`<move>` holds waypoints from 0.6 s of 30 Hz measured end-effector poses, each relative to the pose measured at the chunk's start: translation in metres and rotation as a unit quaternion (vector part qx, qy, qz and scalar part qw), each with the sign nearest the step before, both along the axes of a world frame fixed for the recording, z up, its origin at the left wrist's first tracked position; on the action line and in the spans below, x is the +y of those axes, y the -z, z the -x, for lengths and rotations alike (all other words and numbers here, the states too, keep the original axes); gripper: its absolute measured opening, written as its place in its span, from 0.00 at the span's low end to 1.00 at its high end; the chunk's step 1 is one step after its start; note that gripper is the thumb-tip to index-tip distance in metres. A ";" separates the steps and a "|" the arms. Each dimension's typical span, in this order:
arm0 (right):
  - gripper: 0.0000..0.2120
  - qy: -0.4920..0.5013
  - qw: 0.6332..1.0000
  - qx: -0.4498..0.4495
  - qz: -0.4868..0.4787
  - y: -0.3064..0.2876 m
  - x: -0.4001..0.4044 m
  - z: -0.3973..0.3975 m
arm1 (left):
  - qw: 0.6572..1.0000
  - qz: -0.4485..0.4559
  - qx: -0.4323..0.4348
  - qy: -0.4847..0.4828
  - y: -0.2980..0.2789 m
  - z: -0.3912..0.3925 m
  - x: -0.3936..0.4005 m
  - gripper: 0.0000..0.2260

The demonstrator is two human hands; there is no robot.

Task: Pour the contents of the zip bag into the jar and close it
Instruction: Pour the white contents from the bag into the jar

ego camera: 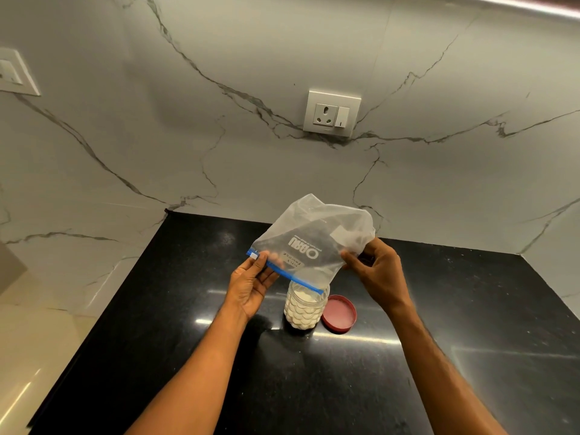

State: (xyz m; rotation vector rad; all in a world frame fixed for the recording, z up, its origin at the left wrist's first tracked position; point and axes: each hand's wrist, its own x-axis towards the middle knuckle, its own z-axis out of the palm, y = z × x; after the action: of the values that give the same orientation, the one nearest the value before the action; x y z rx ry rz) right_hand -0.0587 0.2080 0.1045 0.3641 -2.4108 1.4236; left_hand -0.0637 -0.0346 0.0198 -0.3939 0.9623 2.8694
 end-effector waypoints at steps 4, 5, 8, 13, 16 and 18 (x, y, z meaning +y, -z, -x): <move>0.17 0.003 1.000 0.010 -0.012 0.003 -0.006 -0.004 | 1.000 -0.003 0.004 -0.004 0.000 0.001 0.001 0.11; 0.17 0.006 1.000 0.017 -0.008 0.005 -0.007 -0.005 | 1.000 -0.003 0.007 -0.005 0.001 0.001 0.000 0.11; 0.18 0.007 1.000 0.027 -0.012 0.006 -0.010 -0.006 | 1.000 -0.011 0.008 -0.007 0.002 0.000 -0.001 0.09; 0.19 0.007 0.999 0.040 -0.011 0.008 -0.016 -0.007 | 1.000 -0.016 0.005 -0.007 0.002 0.001 -0.002 0.10; 0.20 -0.005 0.999 0.053 0.003 0.007 -0.017 -0.005 | 1.000 -0.009 0.008 -0.006 0.005 0.003 -0.004 0.12; 0.20 -0.009 0.998 0.056 0.009 0.006 -0.020 -0.005 | 1.000 -0.014 0.008 -0.006 0.007 0.003 -0.005 0.13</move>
State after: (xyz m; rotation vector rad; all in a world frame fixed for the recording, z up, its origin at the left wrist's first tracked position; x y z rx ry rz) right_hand -0.0538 0.1882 0.0989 0.4510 -2.3101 1.3930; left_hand -0.0671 -0.0391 0.0127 -0.3758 0.9247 2.8970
